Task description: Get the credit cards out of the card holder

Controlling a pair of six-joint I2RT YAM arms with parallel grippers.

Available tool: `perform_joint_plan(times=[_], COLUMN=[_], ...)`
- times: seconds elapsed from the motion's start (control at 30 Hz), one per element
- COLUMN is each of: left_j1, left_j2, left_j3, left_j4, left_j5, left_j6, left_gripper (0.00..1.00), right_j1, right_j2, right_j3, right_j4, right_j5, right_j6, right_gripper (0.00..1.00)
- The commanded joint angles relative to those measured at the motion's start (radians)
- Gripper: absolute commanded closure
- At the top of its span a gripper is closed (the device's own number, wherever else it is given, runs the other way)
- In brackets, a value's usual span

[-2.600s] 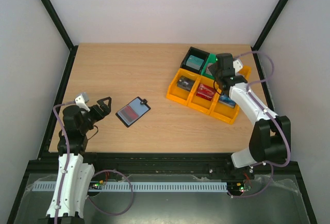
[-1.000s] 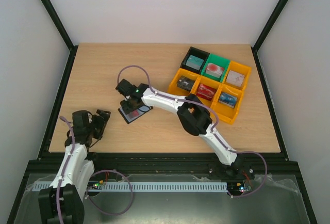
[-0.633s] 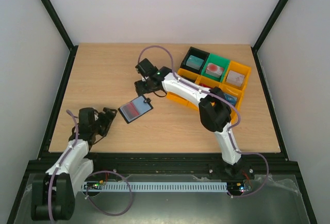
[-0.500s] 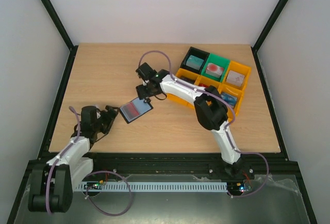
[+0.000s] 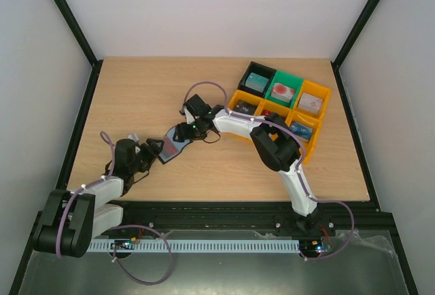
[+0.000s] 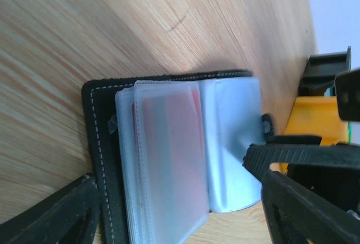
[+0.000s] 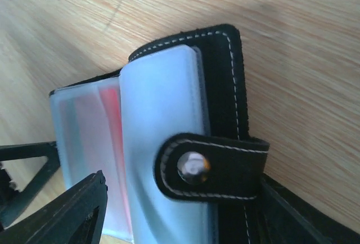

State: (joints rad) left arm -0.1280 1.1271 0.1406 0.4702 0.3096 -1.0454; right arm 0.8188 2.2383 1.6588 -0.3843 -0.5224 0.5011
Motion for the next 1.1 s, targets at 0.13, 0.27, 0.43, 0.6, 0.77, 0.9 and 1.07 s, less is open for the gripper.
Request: perform_joint_plan(times=[0.13, 0.27, 0.43, 0.6, 0.77, 0.9, 1.07], left_j1=[-0.007, -0.007, -0.007, 0.037, 0.143, 0.178, 0.177], left_j2=[0.005, 0.005, -0.008, -0.064, -0.186, -0.331, -0.544], left_j3=[-0.011, -0.016, -0.016, 0.007, 0.093, 0.185, 0.28], left_j4=[0.14, 0.151, 0.141, 0.102, 0.071, 0.003, -0.054], left_j5=[0.008, -0.003, -0.017, 0.038, 0.205, 0.311, 0.353], left_j6=[0.087, 0.11, 0.126, 0.121, 0.118, 0.176, 0.256], left_gripper=[0.53, 0.53, 0.53, 0.5, 0.36, 0.26, 0.14], right_j1=[0.017, 0.018, 0.017, 0.001, -0.06, -0.099, -0.112], right_j2=[-0.028, -0.019, 0.004, -0.046, -0.219, -0.356, -0.503], right_j3=[-0.072, -0.097, -0.08, -0.045, -0.069, -0.068, -0.072], right_j4=[0.128, 0.139, 0.073, 0.058, 0.205, 0.263, 0.391], right_j5=[-0.183, -0.136, 0.001, -0.013, -0.217, -0.337, -0.494], right_j6=[0.083, 0.114, 0.123, 0.095, 0.1, 0.072, 0.085], right_gripper=[0.33, 0.37, 0.76, 0.98, 0.98, 0.98, 0.98])
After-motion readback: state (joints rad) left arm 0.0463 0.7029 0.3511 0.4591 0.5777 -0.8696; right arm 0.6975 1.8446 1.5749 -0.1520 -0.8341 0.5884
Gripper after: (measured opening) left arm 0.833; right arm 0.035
